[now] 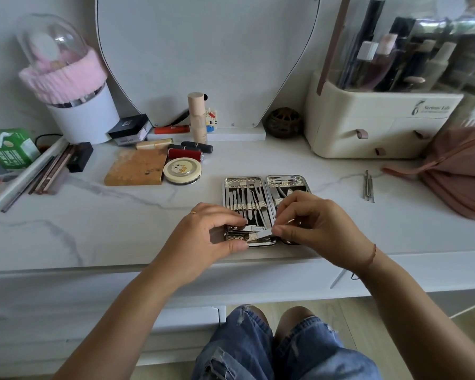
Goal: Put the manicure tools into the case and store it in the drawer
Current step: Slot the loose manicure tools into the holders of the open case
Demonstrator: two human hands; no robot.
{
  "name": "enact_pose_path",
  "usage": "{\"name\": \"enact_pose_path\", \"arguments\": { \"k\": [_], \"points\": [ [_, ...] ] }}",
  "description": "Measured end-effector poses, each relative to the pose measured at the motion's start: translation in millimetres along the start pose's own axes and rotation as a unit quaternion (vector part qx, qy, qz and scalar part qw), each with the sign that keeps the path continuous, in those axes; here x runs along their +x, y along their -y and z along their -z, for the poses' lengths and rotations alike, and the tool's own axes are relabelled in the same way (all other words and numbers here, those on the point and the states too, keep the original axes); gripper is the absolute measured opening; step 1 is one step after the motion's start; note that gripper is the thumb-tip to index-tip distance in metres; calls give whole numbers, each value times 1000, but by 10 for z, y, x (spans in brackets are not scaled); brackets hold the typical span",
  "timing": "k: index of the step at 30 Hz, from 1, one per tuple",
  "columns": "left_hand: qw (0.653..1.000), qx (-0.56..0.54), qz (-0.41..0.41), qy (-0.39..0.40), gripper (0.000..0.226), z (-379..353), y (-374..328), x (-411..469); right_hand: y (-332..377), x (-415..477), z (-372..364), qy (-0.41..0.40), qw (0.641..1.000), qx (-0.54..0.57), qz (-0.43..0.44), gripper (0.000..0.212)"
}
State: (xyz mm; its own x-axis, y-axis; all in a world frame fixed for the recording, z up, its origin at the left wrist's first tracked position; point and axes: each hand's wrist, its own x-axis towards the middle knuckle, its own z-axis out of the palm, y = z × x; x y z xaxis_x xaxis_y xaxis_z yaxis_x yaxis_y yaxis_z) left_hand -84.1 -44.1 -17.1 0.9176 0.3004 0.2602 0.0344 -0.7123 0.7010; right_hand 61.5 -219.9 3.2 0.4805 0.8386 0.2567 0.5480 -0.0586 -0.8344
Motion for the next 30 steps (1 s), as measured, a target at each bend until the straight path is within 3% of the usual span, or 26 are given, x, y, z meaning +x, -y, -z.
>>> {"name": "enact_pose_path", "arguments": {
  "k": [10, 16, 22, 30],
  "points": [
    [1000, -1, -1, 3, 38, 6, 2, -4, -9, 188, 258, 167, 985, 21, -38, 10],
    [1000, 2, 3, 6, 41, 9, -1, -7, 57, 167, 242, 124, 984, -98, -80, 14],
    [1000, 4, 2, 4, 42, 7, -14, -2, 138, 88, 139, 85, 990, -55, -103, 7],
    [1000, 2, 8, -2, 43, -8, -12, -3, 272, 181, 58, 119, 972, -196, -54, 5]
  ]
}}
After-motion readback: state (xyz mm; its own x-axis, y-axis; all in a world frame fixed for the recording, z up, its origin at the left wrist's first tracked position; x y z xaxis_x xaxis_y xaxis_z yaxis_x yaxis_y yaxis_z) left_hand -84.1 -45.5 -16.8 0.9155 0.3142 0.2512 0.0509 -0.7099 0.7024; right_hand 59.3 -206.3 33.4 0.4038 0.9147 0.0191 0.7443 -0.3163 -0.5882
